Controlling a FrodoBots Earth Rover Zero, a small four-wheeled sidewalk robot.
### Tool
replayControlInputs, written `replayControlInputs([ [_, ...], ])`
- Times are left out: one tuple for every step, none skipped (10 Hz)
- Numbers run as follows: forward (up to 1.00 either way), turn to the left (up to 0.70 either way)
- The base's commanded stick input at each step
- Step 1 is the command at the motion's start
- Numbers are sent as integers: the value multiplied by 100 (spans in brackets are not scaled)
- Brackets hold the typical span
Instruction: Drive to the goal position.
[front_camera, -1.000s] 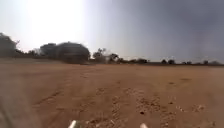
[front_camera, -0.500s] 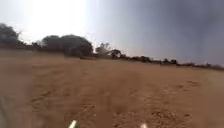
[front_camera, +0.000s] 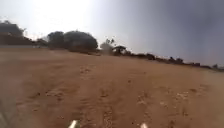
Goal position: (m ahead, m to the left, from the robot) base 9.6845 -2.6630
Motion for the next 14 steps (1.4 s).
replayControlInputs([
  [70,0],
  [70,-35],
  [70,-35],
  [70,-35],
  [70,-35],
  [70,-35],
  [70,0],
  [70,0],
  [70,0],
  [70,0],
  [70,0],
  [70,0],
  [70,0],
  [70,0],
])
